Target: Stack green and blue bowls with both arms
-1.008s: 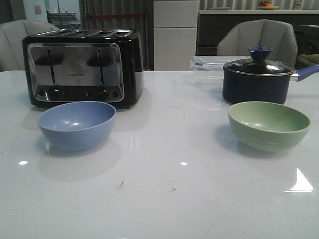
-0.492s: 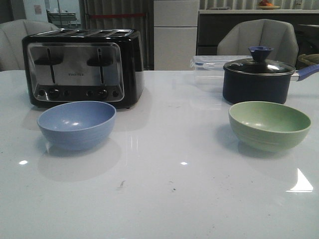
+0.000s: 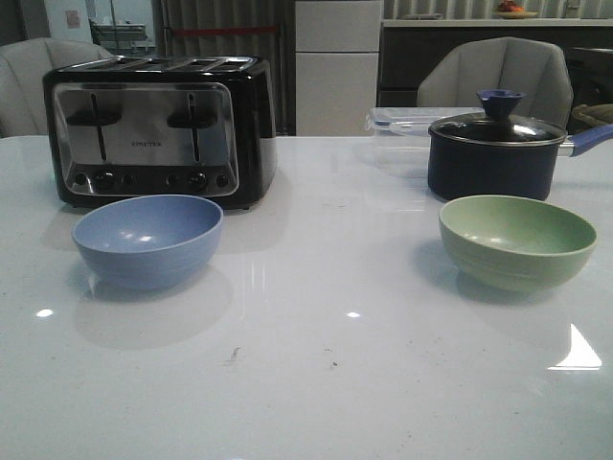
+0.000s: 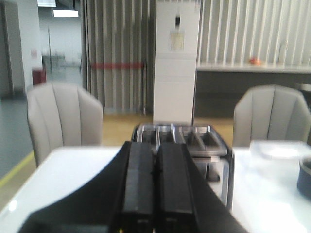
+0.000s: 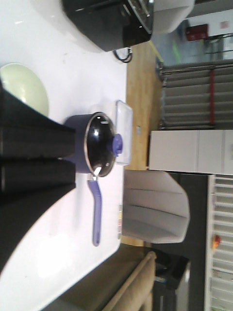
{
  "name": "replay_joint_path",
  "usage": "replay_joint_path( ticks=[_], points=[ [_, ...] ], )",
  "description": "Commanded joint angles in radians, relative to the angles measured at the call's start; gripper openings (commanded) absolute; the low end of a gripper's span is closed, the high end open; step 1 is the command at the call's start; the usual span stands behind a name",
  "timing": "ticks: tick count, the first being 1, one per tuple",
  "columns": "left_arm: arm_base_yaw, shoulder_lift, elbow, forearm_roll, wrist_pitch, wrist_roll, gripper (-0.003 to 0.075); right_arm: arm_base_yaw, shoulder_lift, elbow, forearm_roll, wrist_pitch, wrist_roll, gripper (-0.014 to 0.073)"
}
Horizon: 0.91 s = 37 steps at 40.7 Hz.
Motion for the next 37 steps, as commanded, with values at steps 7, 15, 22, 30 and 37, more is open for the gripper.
replay_joint_path(
  ticks=[7,15,22,30,37],
  points=[
    [0.0,0.186,-0.051,0.0,0.087,-0.003,0.0093,-0.006,0.217,-0.076,-0.002,0.093,-0.007,0.0055],
    [0.0,0.269,-0.049,-0.01,0.143,-0.003,0.0093,-0.006,0.345,-0.076,-0.002,0.163,-0.007,0.0055],
    [0.0,0.317,-0.049,-0.01,0.162,-0.003,0.0093,-0.006,0.445,-0.076,-0.002,0.226,-0.007,0.0059],
    [0.0,0.346,-0.049,-0.01,0.165,0.004,0.0264,-0.006,0.52,-0.076,-0.002,0.25,-0.007,0.0322],
    [0.0,0.346,-0.049,-0.009,0.162,0.004,0.0508,-0.006,0.595,-0.076,-0.002,0.233,-0.007,0.059]
  ],
)
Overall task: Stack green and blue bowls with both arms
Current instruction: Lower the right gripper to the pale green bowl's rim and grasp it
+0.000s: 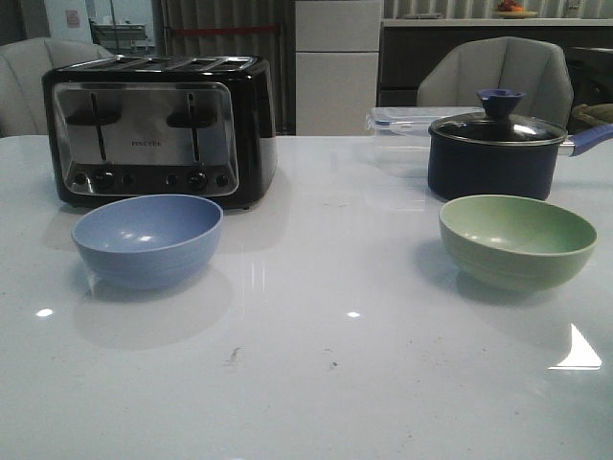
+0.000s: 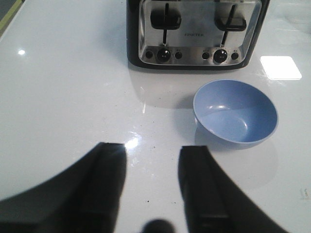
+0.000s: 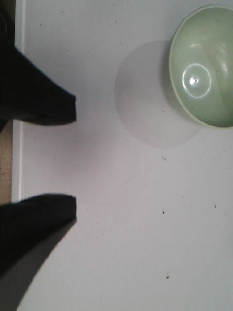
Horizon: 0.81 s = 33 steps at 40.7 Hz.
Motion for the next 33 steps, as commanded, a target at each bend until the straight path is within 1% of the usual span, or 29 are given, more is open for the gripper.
replay_joint_path(
  ticks=[1,7,12,27,33],
  points=[
    [0.0,0.006,-0.031,-0.005,-0.071,0.0,0.0512,-0.006,0.048,-0.038,-0.002,-0.075,-0.007,0.0599],
    [0.0,0.006,-0.031,-0.005,-0.073,0.0,0.0507,-0.006,0.148,-0.062,0.04,-0.107,-0.005,0.0591],
    [0.0,0.006,-0.031,-0.005,-0.075,0.0,0.0507,-0.006,0.251,-0.118,0.083,-0.125,-0.005,0.0591],
    [0.0,0.006,-0.031,-0.005,-0.075,0.0,0.0507,-0.006,0.608,-0.385,0.116,-0.108,-0.007,0.0591],
    [0.0,0.006,-0.031,-0.005,-0.075,0.0,0.0507,-0.006,0.73,-0.491,0.179,-0.094,-0.041,0.0591]
  ],
)
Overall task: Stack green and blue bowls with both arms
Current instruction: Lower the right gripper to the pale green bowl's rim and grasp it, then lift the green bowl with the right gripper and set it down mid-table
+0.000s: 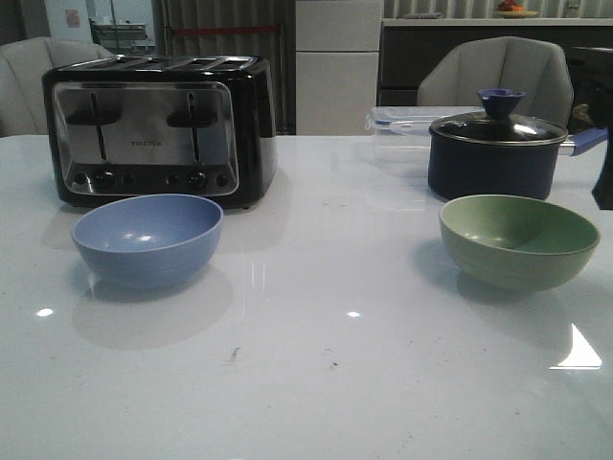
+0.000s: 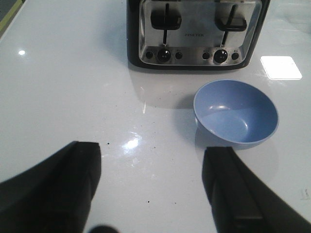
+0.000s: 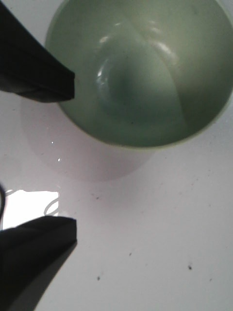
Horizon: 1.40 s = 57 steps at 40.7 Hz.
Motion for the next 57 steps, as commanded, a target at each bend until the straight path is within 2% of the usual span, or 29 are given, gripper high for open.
replay_joint_path(
  ticks=[1,6,18,21,26,30,37,45,57],
  points=[
    [0.0,0.006,-0.031,-0.005,-0.075,-0.002,0.0507,-0.006,0.052,-0.097,0.063,-0.024,-0.049,0.0591],
    [0.0,0.006,-0.031,-0.005,-0.075,-0.002,0.0507,-0.006,0.144,-0.172,0.13,-0.007,-0.106,0.0591],
    [0.0,0.006,-0.031,-0.005,-0.075,-0.002,0.0507,-0.006,0.287,-0.284,0.111,0.048,-0.108,0.057],
    [0.0,0.006,-0.031,-0.005,-0.075,-0.002,0.0507,-0.006,0.295,-0.294,0.094,0.058,-0.108,0.0497],
    [0.0,0.006,-0.031,-0.005,-0.075,-0.002,0.0507,-0.006,0.295,-0.299,0.07,0.058,-0.108,0.0304],
    [0.0,0.006,-0.031,-0.005,-0.075,-0.002,0.0507,-0.006,0.294,-0.299,0.069,0.062,-0.108,0.0183],
    [0.0,0.006,-0.031,-0.005,-0.075,-0.002,0.0507,-0.003,0.282,-0.299,0.069,0.066,-0.108,0.0058],
    [0.0,0.006,-0.031,-0.005,-0.075,-0.002,0.0507,0.059,0.196,-0.299,0.069,0.058,-0.108,0.0052],
    [0.0,0.006,-0.031,-0.005,-0.075,-0.002,0.0507,0.29,0.16,-0.298,0.07,0.057,-0.108,0.0052]
  ],
)
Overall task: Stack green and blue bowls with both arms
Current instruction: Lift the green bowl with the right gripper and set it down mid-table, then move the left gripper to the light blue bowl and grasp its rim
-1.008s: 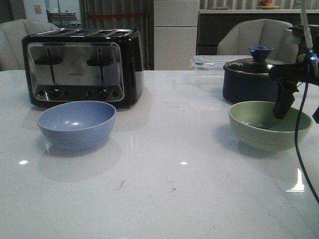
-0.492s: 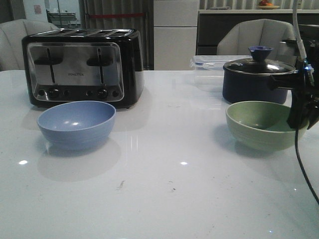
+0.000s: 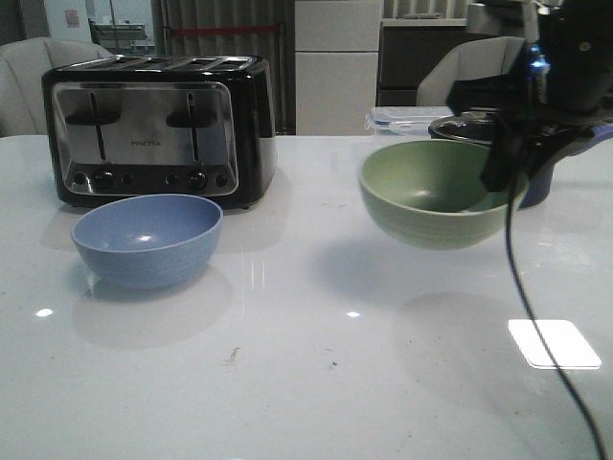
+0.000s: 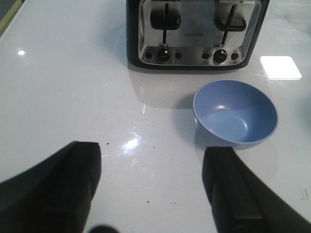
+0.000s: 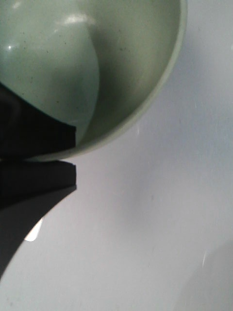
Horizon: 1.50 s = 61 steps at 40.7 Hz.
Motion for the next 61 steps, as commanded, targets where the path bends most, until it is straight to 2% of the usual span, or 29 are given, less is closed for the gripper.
replay_joint_path(
  ticks=[1,5,13,16,25,28,33,39,46,61],
  points=[
    [0.0,0.006,-0.031,-0.005,-0.075,-0.002,0.0507,0.08,-0.035,-0.031,0.011,-0.028,-0.014,0.0052],
    [0.0,0.006,-0.031,-0.005,-0.075,-0.002,0.0507,0.152,-0.001,-0.031,0.028,-0.042,-0.014,0.0052],
    [0.0,0.006,-0.031,-0.005,-0.075,-0.002,0.0507,0.222,0.064,-0.031,0.049,-0.094,-0.014,0.0065],
    [0.0,0.006,-0.031,-0.005,-0.075,-0.002,0.0507,0.232,0.079,-0.031,0.05,-0.1,-0.014,0.0115],
    [0.0,0.006,-0.031,-0.005,-0.075,-0.002,0.0507,0.233,0.095,-0.031,0.049,-0.138,-0.014,0.0361],
    [0.0,0.006,-0.031,-0.005,-0.075,-0.002,0.0507,0.233,0.093,-0.031,0.048,-0.16,-0.014,0.0392],
    [0.0,0.006,-0.031,-0.005,-0.075,-0.002,0.0507,0.233,0.061,-0.031,0.008,-0.165,-0.017,0.0393],
    [0.0,0.006,-0.031,0.0,-0.075,-0.002,0.0507,0.239,-0.063,0.018,-0.016,-0.176,-0.081,0.0393],
    [0.0,0.006,-0.031,0.001,-0.075,-0.002,0.0507,0.266,-0.28,0.168,-0.016,-0.224,-0.151,0.0393],
    [-0.006,0.067,-0.031,0.001,-0.067,0.0,0.0509,0.276,-0.777,0.537,-0.015,-0.246,-0.151,0.0393]
  ],
)
